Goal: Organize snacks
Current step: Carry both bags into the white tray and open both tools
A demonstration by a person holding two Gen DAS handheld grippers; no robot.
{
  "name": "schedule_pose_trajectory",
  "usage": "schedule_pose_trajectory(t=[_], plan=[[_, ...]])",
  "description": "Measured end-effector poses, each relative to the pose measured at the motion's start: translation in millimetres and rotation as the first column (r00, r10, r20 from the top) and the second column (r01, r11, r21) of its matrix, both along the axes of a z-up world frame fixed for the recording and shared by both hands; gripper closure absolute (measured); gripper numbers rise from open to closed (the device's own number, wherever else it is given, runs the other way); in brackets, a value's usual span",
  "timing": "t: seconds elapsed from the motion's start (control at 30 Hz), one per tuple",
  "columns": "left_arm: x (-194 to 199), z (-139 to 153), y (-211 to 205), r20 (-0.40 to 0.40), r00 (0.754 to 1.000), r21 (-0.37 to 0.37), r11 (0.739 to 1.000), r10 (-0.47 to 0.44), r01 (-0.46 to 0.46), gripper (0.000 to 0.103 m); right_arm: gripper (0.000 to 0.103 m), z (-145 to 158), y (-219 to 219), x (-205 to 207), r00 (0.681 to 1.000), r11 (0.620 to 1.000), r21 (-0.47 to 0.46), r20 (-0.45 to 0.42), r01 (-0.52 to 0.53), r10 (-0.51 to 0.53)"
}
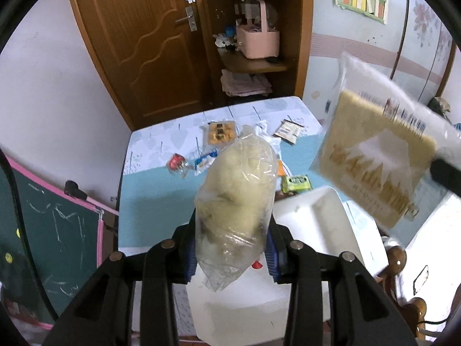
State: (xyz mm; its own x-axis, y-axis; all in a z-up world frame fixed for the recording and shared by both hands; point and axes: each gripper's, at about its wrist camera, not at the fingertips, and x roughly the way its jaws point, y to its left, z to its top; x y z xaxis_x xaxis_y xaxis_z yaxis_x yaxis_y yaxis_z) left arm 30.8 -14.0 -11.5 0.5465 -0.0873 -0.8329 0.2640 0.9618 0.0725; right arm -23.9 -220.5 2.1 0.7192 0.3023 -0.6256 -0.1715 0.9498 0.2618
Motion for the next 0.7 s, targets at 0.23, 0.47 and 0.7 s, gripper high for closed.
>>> schedule_pose_trajectory(t=[0.23,0.47,0.7], plan=[[-30.9,-35.6,-0.7,-0.06,0.998,0.024,1.0,0.006,-0.005,0.067,0.097,-41.5,15.9,-19.7,0.991,0.998,-0.026,-0.122,-0.056,0.052],[-45.4,-77.3,-3.6,-0.119,0.993,0.076,0.997,0.018,-0.009,0.067,0.096,-75.1,29.3,-22.9,0.972,0.993,-0.082,-0.227,-0.085,0.064],[-46.2,-111.5,-3.4,-0.188,0.981,0.085,0.996,0.04,-0.024,0.067,0.096,-107.7,43.2,-22.2,0.947,0.986,-0.124,-0.315,-0.111,0.067]])
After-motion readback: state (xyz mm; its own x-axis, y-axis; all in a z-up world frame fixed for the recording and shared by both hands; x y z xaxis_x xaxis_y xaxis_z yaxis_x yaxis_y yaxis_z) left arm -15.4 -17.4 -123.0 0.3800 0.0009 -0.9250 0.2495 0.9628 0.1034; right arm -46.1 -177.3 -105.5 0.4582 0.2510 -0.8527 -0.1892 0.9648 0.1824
